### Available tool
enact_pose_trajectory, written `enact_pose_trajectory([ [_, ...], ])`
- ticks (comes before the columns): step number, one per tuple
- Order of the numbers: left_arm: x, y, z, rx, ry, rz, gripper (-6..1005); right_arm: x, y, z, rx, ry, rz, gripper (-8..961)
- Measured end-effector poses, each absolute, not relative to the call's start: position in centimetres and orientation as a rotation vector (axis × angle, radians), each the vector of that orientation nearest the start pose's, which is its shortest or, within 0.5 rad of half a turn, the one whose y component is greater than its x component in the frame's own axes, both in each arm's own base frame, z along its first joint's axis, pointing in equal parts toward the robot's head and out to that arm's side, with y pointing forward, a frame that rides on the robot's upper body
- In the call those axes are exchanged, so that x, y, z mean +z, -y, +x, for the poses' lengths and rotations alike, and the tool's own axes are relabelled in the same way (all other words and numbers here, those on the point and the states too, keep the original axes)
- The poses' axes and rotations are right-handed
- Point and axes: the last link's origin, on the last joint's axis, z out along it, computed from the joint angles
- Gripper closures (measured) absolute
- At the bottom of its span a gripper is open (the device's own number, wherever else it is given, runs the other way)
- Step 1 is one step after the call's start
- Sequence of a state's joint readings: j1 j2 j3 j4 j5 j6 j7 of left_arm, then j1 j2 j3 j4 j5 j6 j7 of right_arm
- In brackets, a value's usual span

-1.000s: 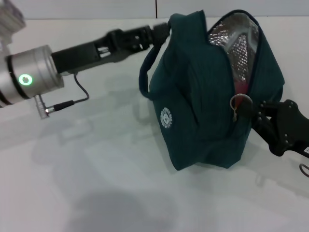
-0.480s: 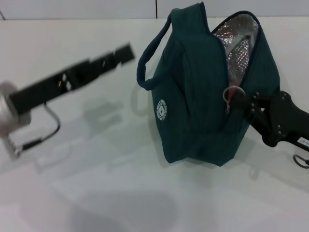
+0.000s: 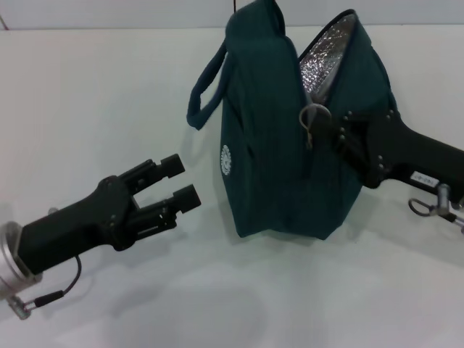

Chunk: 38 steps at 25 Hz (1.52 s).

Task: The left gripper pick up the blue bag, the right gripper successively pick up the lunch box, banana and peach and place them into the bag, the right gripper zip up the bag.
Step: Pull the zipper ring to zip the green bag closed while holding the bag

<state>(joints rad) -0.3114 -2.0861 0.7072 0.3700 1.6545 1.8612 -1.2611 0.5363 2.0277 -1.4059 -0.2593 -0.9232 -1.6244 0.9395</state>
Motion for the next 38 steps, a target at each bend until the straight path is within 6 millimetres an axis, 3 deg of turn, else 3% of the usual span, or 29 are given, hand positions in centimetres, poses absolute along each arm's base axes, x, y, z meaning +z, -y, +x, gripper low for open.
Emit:
enact_pose_trajectory([
  [6, -2.5, -23.4, -28.8, -1.334, 0.855, -2.431, 131, -3.2, -31.8, 20.6, 1.358, -0.35, -2.54, 934],
  [15, -5.2, -25.0, -27.9, -1.268, 0.838, -2.429, 147, -3.2, -32.6, 19.8, 1.354, -0.322, -2.549, 933],
  [27, -5.7, -27.3, -27.3, -1.244, 0.875, -2.362, 200, -3.3, -32.9, 19.4, 1.35, -0.308, -2.556, 932],
  [35, -6.2, -27.9, -26.5, -1.21, 0.82, -2.429, 236, -3.3, -33.0, 19.3, 1.349, -0.307, -2.556, 931],
  [38, -6.2, -28.0, -26.4, -1.211, 0.815, -2.432, 351, -3.3, -33.0, 19.3, 1.349, -0.306, -2.556, 930],
])
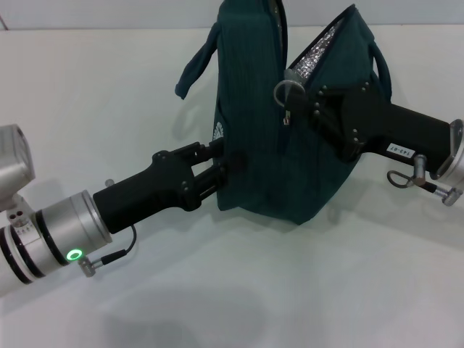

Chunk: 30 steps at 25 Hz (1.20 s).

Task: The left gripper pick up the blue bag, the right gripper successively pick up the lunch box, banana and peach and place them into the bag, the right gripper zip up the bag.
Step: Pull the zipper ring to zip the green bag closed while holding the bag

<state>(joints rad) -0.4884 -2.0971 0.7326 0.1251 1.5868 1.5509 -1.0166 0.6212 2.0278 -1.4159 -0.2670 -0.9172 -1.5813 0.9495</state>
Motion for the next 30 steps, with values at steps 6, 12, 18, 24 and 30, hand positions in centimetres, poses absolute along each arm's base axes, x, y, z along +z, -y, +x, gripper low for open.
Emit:
enact_pose_trajectory([
  [6, -6.3, -28.1, -26.2, -1.203, 0.797, -2.461, 614, -3.3, -33.0, 19.3, 1.349, -0.306, -2.557, 930],
  [12, -6.3, -28.1, -26.1, -1.197, 0.783, -2.48, 829, -3.3, -32.9, 19.3, 1.356, -0.304, -2.556, 929],
  [18, -6.7, -28.0, -25.8, -1.175, 0.762, -2.538, 928, -3.0, -33.0, 19.2, 1.376, -0.308, -2.537, 928],
  [24, -7.1, -27.6, -25.8, -1.15, 0.755, -2.584, 931, -2.3, -33.0, 19.0, 1.44, -0.314, -2.489, 927],
  [30, -7.5, -27.1, -25.8, -1.113, 0.736, -2.651, 934, -1.7, -33.4, 18.7, 1.493, -0.343, -2.442, 927],
])
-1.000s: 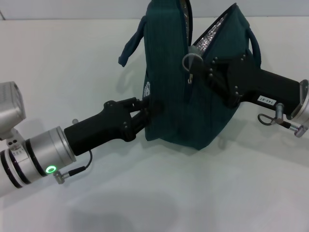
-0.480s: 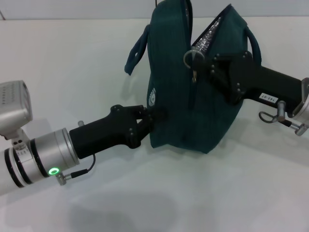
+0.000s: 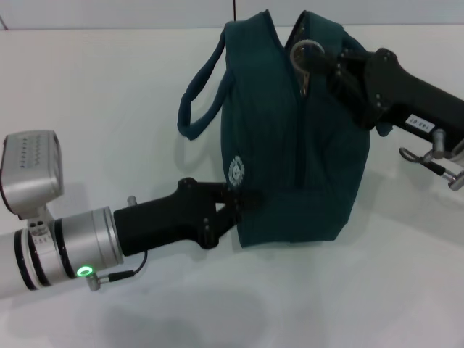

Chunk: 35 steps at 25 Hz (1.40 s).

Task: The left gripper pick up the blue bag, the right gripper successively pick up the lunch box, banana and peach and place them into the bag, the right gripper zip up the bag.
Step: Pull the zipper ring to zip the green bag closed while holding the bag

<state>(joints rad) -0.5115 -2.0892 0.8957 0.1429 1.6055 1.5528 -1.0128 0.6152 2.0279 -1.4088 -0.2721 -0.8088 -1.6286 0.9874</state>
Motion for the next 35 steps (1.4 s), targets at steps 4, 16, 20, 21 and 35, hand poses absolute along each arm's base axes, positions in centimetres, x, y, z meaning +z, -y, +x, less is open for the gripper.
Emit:
enact_pose_trajectory([
  [4, -7.7, -26.5, -26.1, -1.08, 0.718, -2.705, 935, -1.6, -33.9, 18.6, 1.499, -0.4, -2.428, 926],
  [16, -8.3, -25.2, -26.6, -1.023, 0.72, -2.788, 939, -1.1, -35.1, 18.1, 1.552, -0.591, -2.401, 925],
  [20, -8.3, -24.9, -26.8, -1.008, 0.721, -2.804, 940, -1.1, -35.4, 18.2, 1.544, -0.617, -2.389, 924],
  [21, -8.3, -24.9, -26.9, -1.007, 0.724, -2.801, 941, -1.1, -35.4, 18.2, 1.543, -0.621, -2.389, 924],
  [35, -5.4, -24.7, -28.6, -1.15, 0.772, -2.51, 914, -2.0, -34.6, 16.9, 1.596, -0.671, -2.491, 922],
])
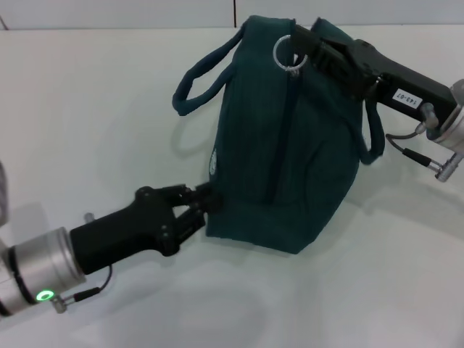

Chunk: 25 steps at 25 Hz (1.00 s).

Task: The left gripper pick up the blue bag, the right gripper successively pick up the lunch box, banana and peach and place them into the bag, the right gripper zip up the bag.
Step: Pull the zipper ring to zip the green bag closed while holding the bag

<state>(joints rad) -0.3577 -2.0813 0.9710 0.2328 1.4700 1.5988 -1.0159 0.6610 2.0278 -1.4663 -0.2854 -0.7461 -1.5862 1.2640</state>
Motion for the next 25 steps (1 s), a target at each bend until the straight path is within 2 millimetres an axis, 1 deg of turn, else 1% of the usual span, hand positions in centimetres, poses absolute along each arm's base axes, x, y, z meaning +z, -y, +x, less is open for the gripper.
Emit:
enact_pose_trajectory([
  [3, -4.3, -24.4, -28.8, -1.194, 0.742, -2.463, 883, -2.0, -34.8, 16.8, 1.591, -0.668, -2.494, 922],
  [7, -2.7, -24.3, -28.5, -1.281, 0.696, -2.405, 739, -1.9, -35.0, 16.5, 1.595, -0.661, -2.491, 921],
  [10, -1.8, -25.2, -27.7, -1.32, 0.674, -2.407, 628, -2.0, -35.3, 16.3, 1.586, -0.659, -2.492, 921],
  [14, -1.2, -26.4, -26.8, -1.324, 0.62, -2.425, 471, -2.0, -35.6, 16.1, 1.577, -0.653, -2.495, 921],
  [15, -1.1, -27.1, -26.4, -1.315, 0.6, -2.429, 432, -2.0, -35.6, 16.1, 1.577, -0.651, -2.496, 920],
  [16, -1.1, -27.1, -26.4, -1.315, 0.6, -2.429, 400, -2.0, -35.6, 16.0, 1.577, -0.651, -2.495, 920],
  [22, -0.8, -28.7, -25.8, -1.272, 0.574, -2.43, 211, -2.1, -35.7, 16.0, 1.573, -0.645, -2.495, 920],
  [25, -0.9, -29.2, -25.5, -1.262, 0.593, -2.437, 210, -2.1, -35.7, 15.8, 1.574, -0.641, -2.498, 919],
])
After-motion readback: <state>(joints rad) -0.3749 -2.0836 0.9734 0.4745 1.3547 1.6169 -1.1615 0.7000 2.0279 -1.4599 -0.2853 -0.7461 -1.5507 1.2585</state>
